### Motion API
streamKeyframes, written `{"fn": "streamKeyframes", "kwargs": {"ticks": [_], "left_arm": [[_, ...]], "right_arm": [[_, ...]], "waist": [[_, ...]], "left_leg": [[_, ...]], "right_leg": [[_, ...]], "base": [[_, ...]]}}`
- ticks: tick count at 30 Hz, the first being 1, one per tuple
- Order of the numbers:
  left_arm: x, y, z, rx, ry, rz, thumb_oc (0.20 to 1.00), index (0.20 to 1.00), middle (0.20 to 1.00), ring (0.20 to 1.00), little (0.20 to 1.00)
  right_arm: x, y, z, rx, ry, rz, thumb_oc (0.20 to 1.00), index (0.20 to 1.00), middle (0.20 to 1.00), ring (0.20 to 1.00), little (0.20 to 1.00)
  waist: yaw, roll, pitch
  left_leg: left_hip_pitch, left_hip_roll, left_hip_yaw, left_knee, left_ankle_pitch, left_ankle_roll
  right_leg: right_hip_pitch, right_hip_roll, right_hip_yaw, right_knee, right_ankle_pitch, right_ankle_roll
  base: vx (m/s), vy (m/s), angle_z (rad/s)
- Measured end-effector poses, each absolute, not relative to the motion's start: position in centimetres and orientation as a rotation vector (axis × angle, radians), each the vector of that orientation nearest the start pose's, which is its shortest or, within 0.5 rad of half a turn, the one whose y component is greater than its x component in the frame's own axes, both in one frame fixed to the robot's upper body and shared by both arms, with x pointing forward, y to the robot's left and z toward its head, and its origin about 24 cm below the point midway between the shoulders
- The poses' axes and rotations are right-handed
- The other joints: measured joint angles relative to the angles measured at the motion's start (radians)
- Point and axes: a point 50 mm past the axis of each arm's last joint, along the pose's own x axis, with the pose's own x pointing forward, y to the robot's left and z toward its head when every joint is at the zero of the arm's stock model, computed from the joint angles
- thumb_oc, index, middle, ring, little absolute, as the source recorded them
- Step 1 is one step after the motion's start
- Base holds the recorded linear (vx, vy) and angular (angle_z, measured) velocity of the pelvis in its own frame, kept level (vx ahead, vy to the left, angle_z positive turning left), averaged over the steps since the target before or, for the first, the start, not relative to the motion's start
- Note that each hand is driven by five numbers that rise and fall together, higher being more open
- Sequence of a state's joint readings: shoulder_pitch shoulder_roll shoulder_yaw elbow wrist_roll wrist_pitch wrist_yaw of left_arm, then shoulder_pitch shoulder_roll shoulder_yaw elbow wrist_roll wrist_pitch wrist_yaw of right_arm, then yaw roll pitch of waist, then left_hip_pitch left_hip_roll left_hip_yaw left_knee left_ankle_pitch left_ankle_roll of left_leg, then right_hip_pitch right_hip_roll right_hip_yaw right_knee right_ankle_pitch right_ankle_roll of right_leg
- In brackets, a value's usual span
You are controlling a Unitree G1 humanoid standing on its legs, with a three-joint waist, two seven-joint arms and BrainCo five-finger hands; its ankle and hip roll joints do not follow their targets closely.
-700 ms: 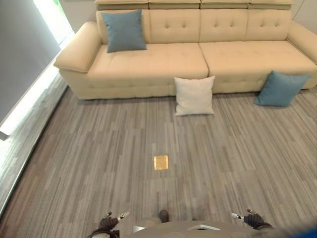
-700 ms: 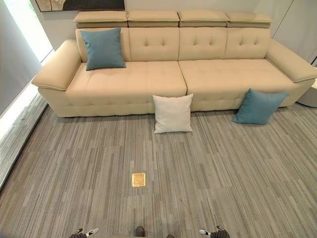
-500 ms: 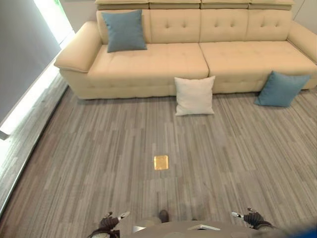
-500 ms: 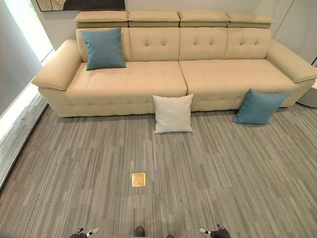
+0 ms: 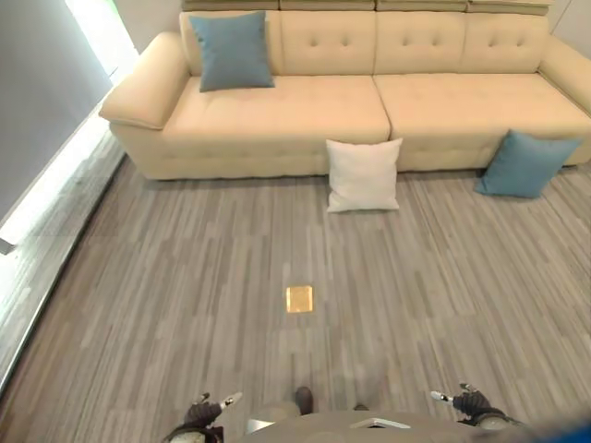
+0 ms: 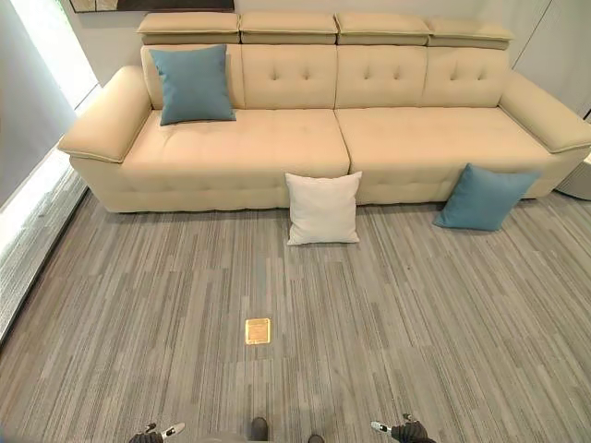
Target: Pick up all the scattered cushions and arrange them neatly on the sofa.
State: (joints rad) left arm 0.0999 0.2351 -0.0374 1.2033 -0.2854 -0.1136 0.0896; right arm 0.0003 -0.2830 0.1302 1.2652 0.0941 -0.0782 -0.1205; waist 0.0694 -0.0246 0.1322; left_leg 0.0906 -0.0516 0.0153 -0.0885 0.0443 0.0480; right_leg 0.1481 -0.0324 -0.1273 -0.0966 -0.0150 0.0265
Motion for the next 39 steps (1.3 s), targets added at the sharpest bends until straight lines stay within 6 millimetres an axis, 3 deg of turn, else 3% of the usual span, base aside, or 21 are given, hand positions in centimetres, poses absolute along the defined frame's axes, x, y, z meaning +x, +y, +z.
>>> {"fn": "streamKeyframes", "kwargs": {"ticks": [7, 8, 10, 11, 12, 13, 17, 19, 20, 21, 24, 25, 27, 29, 31, 33, 36, 37, 39], "left_arm": [[6.8, 24.8, -15.9, 0.046, 1.141, 0.377, 1.000, 1.000, 1.000, 1.000, 1.000], [7.2, 24.9, -15.8, 0.051, 1.131, 0.371, 1.000, 1.000, 1.000, 1.000, 1.000], [9.9, 24.8, -15.3, 0.070, 1.073, 0.336, 1.000, 1.000, 1.000, 1.000, 1.000], [10.2, 24.8, -15.2, 0.068, 1.064, 0.334, 1.000, 1.000, 1.000, 1.000, 1.000], [11.2, 24.6, -15.0, 0.066, 1.041, 0.328, 1.000, 1.000, 1.000, 1.000, 1.000], [11.5, 24.5, -15.0, 0.064, 1.034, 0.324, 1.000, 1.000, 1.000, 1.000, 1.000], [10.9, 24.4, -15.3, 0.063, 1.065, 0.326, 1.000, 1.000, 1.000, 1.000, 1.000], [10.6, 24.4, -15.3, 0.062, 1.073, 0.327, 1.000, 1.000, 1.000, 1.000, 1.000], [8.6, 24.4, -15.8, 0.054, 1.125, 0.345, 1.000, 1.000, 1.000, 1.000, 1.000], [8.2, 24.4, -15.9, 0.055, 1.133, 0.348, 1.000, 1.000, 1.000, 1.000, 1.000], [9.1, 24.6, -15.6, 0.062, 1.104, 0.343, 1.000, 1.000, 1.000, 1.000, 1.000], [10.1, 24.7, -15.4, 0.069, 1.080, 0.335, 1.000, 1.000, 1.000, 1.000, 1.000], [11.5, 25.3, -14.8, 0.092, 1.044, 0.331, 1.000, 1.000, 1.000, 1.000, 1.000], [12.6, 25.4, -14.5, 0.124, 1.019, 0.301, 1.000, 1.000, 1.000, 1.000, 1.000], [12.4, 25.5, -14.5, 0.123, 1.026, 0.307, 1.000, 1.000, 1.000, 1.000, 1.000], [11.8, 25.8, -14.6, 0.130, 1.045, 0.316, 1.000, 1.000, 1.000, 1.000, 1.000], [10.7, 25.9, -14.9, 0.105, 1.070, 0.347, 1.000, 1.000, 1.000, 1.000, 1.000], [9.9, 26.2, -15.0, 0.107, 1.088, 0.358, 1.000, 1.000, 1.000, 1.000, 1.000], [9.3, 26.2, -15.2, 0.107, 1.107, 0.364, 1.000, 1.000, 1.000, 1.000, 1.000]], "right_arm": [[8.8, -25.8, -15.5, -0.314, 1.171, -0.225, 1.000, 1.000, 1.000, 1.000, 1.000], [8.8, -25.8, -15.5, -0.307, 1.168, -0.230, 1.000, 1.000, 1.000, 1.000, 1.000], [10.8, -25.7, -15.0, -0.302, 1.118, -0.229, 1.000, 1.000, 1.000, 1.000, 1.000], [11.6, -25.6, -14.8, -0.302, 1.095, -0.227, 1.000, 1.000, 1.000, 1.000, 1.000], [12.2, -25.5, -14.7, -0.300, 1.086, -0.229, 1.000, 1.000, 1.000, 1.000, 1.000], [12.5, -25.4, -14.7, -0.293, 1.080, -0.229, 1.000, 1.000, 1.000, 1.000, 1.000], [13.2, -25.4, -14.4, -0.304, 1.062, -0.222, 1.000, 1.000, 1.000, 1.000, 1.000], [13.7, -25.4, -14.2, -0.304, 1.046, -0.222, 1.000, 1.000, 1.000, 1.000, 1.000], [14.2, -25.2, -14.1, -0.305, 1.029, -0.208, 1.000, 1.000, 1.000, 1.000, 1.000], [14.2, -25.0, -14.1, -0.315, 1.026, -0.192, 1.000, 1.000, 1.000, 1.000, 1.000], [14.2, -24.7, -14.2, -0.338, 1.025, -0.163, 1.000, 1.000, 1.000, 1.000, 1.000], [14.5, -24.7, -14.1, -0.343, 1.022, -0.156, 1.000, 1.000, 1.000, 1.000, 1.000], [15.4, -24.1, -13.8, -0.344, 0.985, -0.137, 1.000, 1.000, 1.000, 1.000, 1.000], [15.3, -24.0, -13.9, -0.351, 0.984, -0.124, 1.000, 1.000, 1.000, 1.000, 1.000], [15.7, -23.8, -13.7, -0.357, 0.964, -0.113, 1.000, 1.000, 1.000, 1.000, 1.000], [16.4, -23.4, -13.4, -0.366, 0.935, -0.092, 1.000, 1.000, 1.000, 1.000, 1.000], [16.8, -23.1, -13.3, -0.374, 0.920, -0.074, 1.000, 1.000, 1.000, 1.000, 1.000], [16.5, -23.1, -13.4, -0.380, 0.928, -0.072, 1.000, 1.000, 1.000, 1.000, 1.000], [14.5, -23.0, -14.4, -0.384, 1.004, -0.064, 1.000, 1.000, 1.000, 1.000, 1.000]], "waist": [[-0.001, -0.006, 0.015], [0.000, -0.008, 0.026], [0.011, -0.023, 0.093], [0.028, -0.034, 0.115], [0.040, -0.066, 0.145], [0.050, -0.076, 0.155], [0.036, -0.079, 0.155], [0.039, -0.057, 0.152], [0.055, -0.015, 0.124], [0.052, -0.008, 0.116], [0.047, 0.008, 0.105], [0.045, 0.017, 0.101], [0.025, 0.011, 0.097], [0.024, -0.005, 0.094], [0.029, -0.002, 0.092], [0.027, -0.013, 0.089], [0.003, -0.021, 0.085], [-0.001, -0.032, 0.084], [-0.012, -0.038, 0.070]], "left_leg": [[-0.013, 0.003, -0.026, 0.006, 0.008, -0.008], [-0.036, 0.003, -0.030, 0.035, 0.000, -0.021], [-0.148, 0.015, -0.060, 0.164, -0.017, -0.054], [-0.183, 0.018, -0.088, 0.224, -0.015, -0.092], [-0.264, 0.000, -0.115, 0.354, -0.013, -0.130], [-0.287, 0.000, -0.125, 0.383, -0.018, -0.133], [-0.280, 0.012, -0.093, 0.121, -0.006, -0.132], [-0.279, 0.017, -0.086, 0.098, 0.013, -0.131], [-0.177, 0.022, -0.094, 0.036, 0.068, -0.049], [-0.148, 0.011, -0.074, 0.025, 0.076, -0.010], [-0.105, -0.006, -0.048, 0.022, 0.057, 0.029], [-0.085, -0.004, -0.025, 0.019, 0.043, 0.044], [-0.059, -0.017, -0.021, 0.025, 0.019, 0.067], [-0.033, -0.039, -0.021, 0.031, -0.003, 0.084], [0.005, -0.040, -0.002, 0.020, -0.025, 0.071], [0.016, -0.045, 0.004, 0.021, -0.049, 0.062], [0.044, -0.045, -0.009, 0.021, -0.094, 0.035], [0.064, -0.053, -0.020, 0.020, -0.101, 0.037], [0.104, -0.044, -0.072, 0.037, -0.152, 0.018]], "right_leg": [[0.000, 0.006, -0.025, 0.000, -0.008, -0.006], [-0.005, 0.007, -0.030, 0.000, -0.010, -0.009], [-0.049, 0.024, -0.053, 0.001, 0.003, -0.036], [-0.053, 0.031, -0.053, 0.004, -0.003, -0.056], [-0.043, 0.024, -0.050, 0.001, -0.011, -0.078], [-0.043, 0.025, -0.052, 0.000, -0.012, -0.083], [-0.050, 0.030, -0.077, 0.000, -0.016, -0.085], [-0.048, 0.033, -0.061, 0.005, -0.018, -0.082], [-0.027, 0.035, 0.019, 0.033, -0.033, -0.042], [-0.025, 0.020, 0.033, 0.062, -0.052, -0.026], [-0.060, -0.011, 0.022, 0.199, -0.093, 0.015], [-0.123, -0.022, 0.020, 0.349, -0.115, 0.048], [-0.289, -0.065, 0.019, 0.696, -0.131, 0.074], [-0.355, -0.107, 0.029, 0.781, -0.132, 0.073], [-0.374, -0.140, -0.025, 0.642, -0.131, 0.070], [-0.402, -0.131, -0.026, 0.496, -0.103, 0.092], [-0.419, -0.080, -0.022, 0.252, -0.011, 0.108], [-0.414, -0.058, -0.023, 0.191, 0.024, 0.093], [-0.363, -0.014, 0.012, 0.204, 0.045, 0.058]], "base": [[-0.02, -0.059, 0.12], [-0.08, -0.098, 0.31], [0.00, -0.112, 0.32], [0.10, -0.044, 0.24], [0.19, 0.063, 0.15], [0.23, 0.135, 0.08], [0.17, 0.103, 0.18], [0.37, 0.296, -0.69], [0.29, 0.289, -1.25], [0.20, 0.262, -1.24], [0.11, 0.225, -0.33], [0.11, 0.193, -0.39], [0.13, 0.151, -0.11], [0.19, 0.076, 0.07], [0.26, -0.020, -0.21], [0.32, -0.061, -0.18], [0.30, -0.092, 0.04], [0.43, -0.161, 0.33], [0.27, -0.133, 0.73]]}}
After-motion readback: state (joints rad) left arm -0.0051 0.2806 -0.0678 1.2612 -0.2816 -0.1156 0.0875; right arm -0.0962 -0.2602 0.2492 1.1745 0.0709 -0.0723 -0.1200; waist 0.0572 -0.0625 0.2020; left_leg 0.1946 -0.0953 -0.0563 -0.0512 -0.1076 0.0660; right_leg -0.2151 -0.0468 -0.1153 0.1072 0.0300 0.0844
